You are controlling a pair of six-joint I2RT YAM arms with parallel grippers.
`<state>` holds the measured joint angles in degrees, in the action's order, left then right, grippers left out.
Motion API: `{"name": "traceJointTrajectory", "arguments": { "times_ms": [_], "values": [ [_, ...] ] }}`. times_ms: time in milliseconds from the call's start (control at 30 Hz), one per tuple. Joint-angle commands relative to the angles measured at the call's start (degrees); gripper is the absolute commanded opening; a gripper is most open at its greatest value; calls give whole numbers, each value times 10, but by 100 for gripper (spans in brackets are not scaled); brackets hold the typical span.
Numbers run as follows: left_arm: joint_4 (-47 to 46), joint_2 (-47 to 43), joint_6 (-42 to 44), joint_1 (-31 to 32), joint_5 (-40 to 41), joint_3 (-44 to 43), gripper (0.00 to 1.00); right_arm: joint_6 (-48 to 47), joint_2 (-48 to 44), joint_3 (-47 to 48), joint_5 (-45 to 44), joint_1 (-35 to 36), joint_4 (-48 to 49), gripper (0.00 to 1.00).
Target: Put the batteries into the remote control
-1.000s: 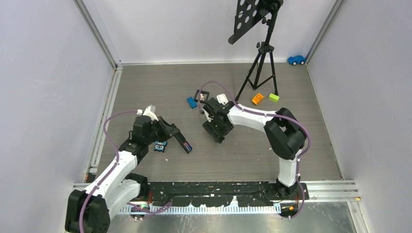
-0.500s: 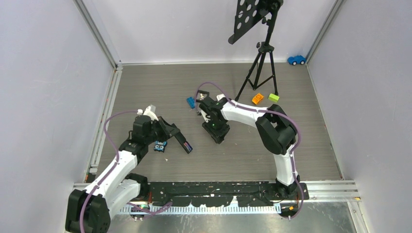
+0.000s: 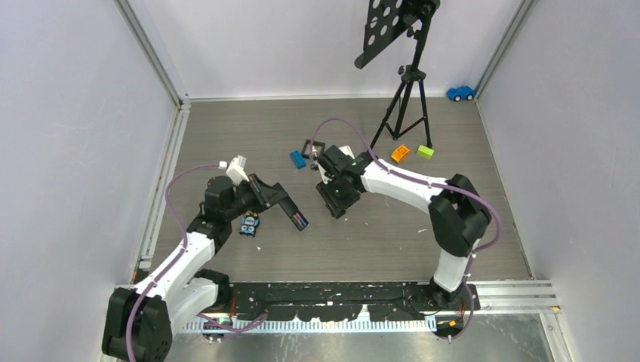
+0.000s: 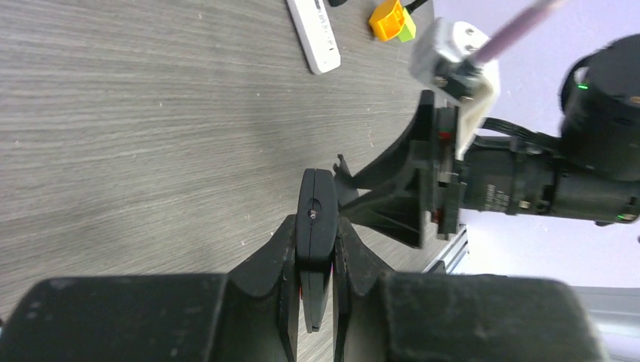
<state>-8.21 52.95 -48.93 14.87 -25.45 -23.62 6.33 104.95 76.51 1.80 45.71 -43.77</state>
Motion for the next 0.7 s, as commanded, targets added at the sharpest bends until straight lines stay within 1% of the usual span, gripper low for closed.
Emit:
{"name": "traceJointTrajectory", "arguments": {
  "times_ms": [0, 100, 300, 667],
  "values": [
    [-83, 4, -12, -2, -17, 4, 0, 25, -75, -16, 32, 12, 38, 31],
    [-103, 12, -22, -2, -17, 8, 0, 35, -107, -24, 53, 21, 57, 31],
    [-114, 19, -38, -1, -27, 8, 0, 61, -154, -44, 100, 61, 130, 32],
    [-82, 12, -69, -2, -33, -6, 0, 62, -125, -14, 81, 96, 133, 34]
  ]
}}
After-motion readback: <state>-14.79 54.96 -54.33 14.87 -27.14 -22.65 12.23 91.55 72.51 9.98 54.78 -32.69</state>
